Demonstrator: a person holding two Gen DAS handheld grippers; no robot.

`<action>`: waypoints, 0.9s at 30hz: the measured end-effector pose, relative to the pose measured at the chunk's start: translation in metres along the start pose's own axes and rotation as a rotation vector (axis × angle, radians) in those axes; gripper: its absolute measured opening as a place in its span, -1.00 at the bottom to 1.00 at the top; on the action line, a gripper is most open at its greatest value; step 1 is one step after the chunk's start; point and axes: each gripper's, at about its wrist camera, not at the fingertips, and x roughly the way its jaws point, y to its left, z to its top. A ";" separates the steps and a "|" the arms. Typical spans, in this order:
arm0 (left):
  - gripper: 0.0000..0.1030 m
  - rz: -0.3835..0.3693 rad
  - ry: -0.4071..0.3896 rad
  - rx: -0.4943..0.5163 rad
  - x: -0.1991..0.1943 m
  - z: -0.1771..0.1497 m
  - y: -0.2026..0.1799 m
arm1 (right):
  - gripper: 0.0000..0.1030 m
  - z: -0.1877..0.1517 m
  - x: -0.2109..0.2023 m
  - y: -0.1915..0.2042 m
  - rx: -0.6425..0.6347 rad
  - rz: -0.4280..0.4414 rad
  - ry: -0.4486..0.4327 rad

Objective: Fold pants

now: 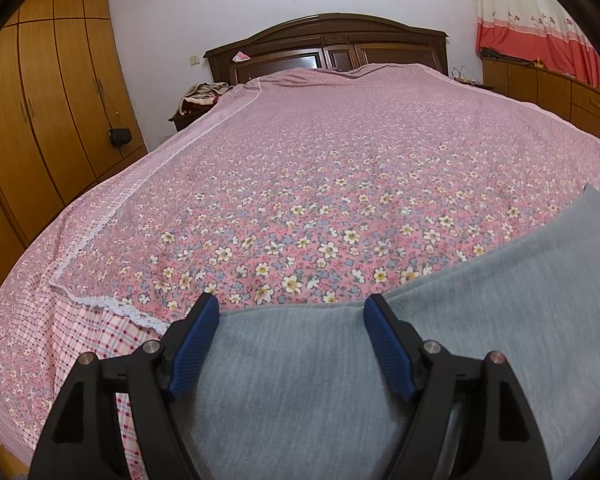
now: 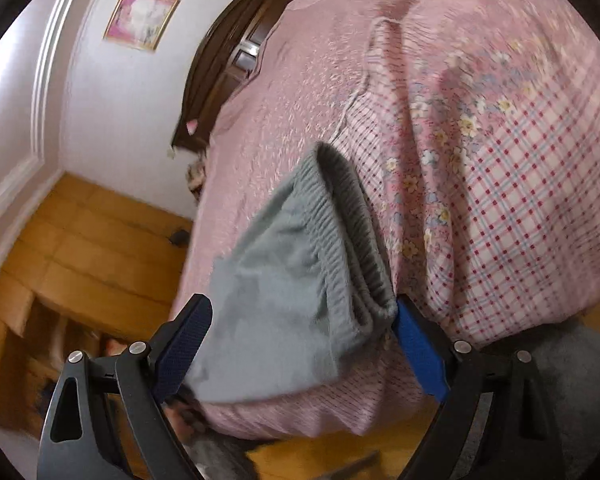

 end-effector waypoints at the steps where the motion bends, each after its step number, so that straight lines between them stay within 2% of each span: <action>1: 0.53 -0.002 0.001 0.000 0.000 0.000 0.000 | 0.80 -0.002 0.000 0.006 -0.024 -0.023 0.005; 6: 0.57 0.003 0.003 -0.004 0.001 0.000 0.001 | 0.80 -0.003 -0.004 0.023 -0.051 -0.030 0.015; 11: 0.58 -0.003 0.006 -0.013 0.001 0.000 0.003 | 0.80 0.001 -0.001 0.019 -0.063 -0.021 0.024; 16: 0.59 -0.004 0.008 -0.014 0.001 0.001 0.005 | 0.79 0.004 0.023 -0.002 -0.019 -0.041 0.047; 19: 0.59 -0.006 0.009 -0.018 0.001 0.001 0.006 | 0.74 -0.001 0.035 -0.017 0.028 -0.013 0.076; 21: 0.60 -0.006 0.009 -0.019 0.001 0.001 0.007 | 0.74 -0.002 0.037 -0.021 0.053 0.037 0.079; 24: 0.63 -0.006 0.011 -0.024 0.003 0.001 0.008 | 0.74 -0.003 0.036 -0.023 0.061 0.135 0.066; 27: 0.65 -0.009 0.013 -0.030 0.003 0.001 0.010 | 0.74 -0.002 0.041 -0.022 0.038 0.158 0.082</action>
